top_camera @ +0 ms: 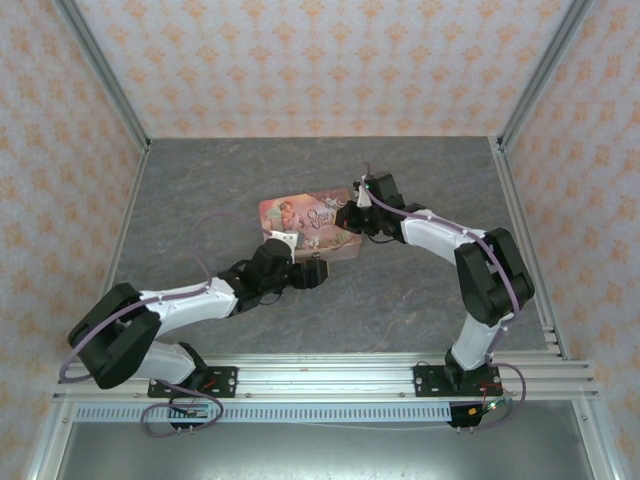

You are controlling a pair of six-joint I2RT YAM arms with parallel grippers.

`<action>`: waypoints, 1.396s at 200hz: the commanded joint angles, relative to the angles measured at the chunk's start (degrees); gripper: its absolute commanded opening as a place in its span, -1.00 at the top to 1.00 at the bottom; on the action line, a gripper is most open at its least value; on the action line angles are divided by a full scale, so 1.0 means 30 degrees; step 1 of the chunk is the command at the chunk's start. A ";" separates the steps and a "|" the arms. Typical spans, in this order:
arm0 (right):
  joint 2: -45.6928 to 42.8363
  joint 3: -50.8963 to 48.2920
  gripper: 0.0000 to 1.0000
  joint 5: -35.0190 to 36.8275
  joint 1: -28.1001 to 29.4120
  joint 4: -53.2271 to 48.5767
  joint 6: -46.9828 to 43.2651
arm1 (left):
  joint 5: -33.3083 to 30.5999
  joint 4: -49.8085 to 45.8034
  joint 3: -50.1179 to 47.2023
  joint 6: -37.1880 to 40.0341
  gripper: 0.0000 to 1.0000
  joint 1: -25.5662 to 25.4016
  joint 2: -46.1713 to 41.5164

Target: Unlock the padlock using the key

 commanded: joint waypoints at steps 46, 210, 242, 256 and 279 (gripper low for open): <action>0.0760 -0.0235 1.00 0.1713 0.0324 -0.1219 -0.0675 | -0.1989 0.4399 -0.0457 0.0448 -0.60 -0.0206 0.2653; 0.1038 -0.0016 1.00 0.1635 0.0515 -0.1235 -0.0985 | -0.4033 0.5247 0.1107 0.0807 -0.30 -0.0470 0.5371; 0.1042 -0.0052 1.00 0.1603 0.0586 -0.1199 -0.0935 | -0.4168 0.5144 0.1291 0.0734 -0.21 -0.0485 0.5027; 0.1054 -0.0045 1.00 0.1606 0.0613 -0.1155 -0.0930 | -0.4286 0.5106 0.1291 0.0699 -0.15 -0.0469 0.4902; 0.1057 -0.0045 1.00 0.1603 0.0630 -0.1144 -0.0887 | -0.4364 0.4890 0.1407 0.0678 -0.10 -0.0471 0.4915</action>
